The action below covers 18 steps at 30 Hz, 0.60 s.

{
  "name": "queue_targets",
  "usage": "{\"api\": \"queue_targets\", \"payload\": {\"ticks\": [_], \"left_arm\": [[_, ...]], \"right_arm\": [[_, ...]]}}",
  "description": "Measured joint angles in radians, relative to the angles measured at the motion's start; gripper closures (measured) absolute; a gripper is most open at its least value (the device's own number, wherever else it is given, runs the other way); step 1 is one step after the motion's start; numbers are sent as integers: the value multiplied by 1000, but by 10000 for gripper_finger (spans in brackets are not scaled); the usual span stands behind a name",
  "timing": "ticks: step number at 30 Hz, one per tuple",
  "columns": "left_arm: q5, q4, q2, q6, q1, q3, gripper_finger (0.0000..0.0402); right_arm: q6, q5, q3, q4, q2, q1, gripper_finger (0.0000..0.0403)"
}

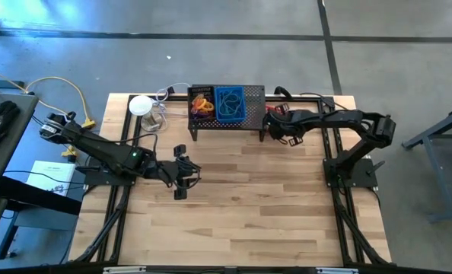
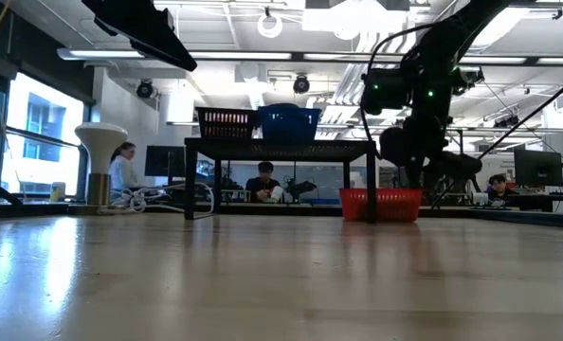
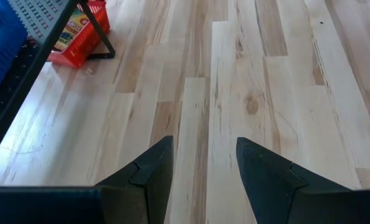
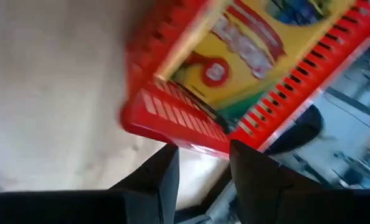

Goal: Pick & Place Office Desk Supplies
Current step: Put the red basket on the shelf

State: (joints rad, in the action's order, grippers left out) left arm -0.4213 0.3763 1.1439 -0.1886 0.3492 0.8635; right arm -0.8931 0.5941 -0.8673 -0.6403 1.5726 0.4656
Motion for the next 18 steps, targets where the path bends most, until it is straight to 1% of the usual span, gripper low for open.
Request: {"api": "queue_targets", "payload": {"ticks": [5,10,14,18], "left_arm": [[0,0,0,9,0,0,235],[0,0,0,17,0,0,235],[1,0,0,17,0,0,235],[1,0,0,17,0,0,235]], "right_arm": [[-2,-134,0,-5,3,9,274],[9,-150,0,-4,3,7,282],[33,-149,0,-7,3,8,313],[33,-150,0,-6,3,8,357]]}}
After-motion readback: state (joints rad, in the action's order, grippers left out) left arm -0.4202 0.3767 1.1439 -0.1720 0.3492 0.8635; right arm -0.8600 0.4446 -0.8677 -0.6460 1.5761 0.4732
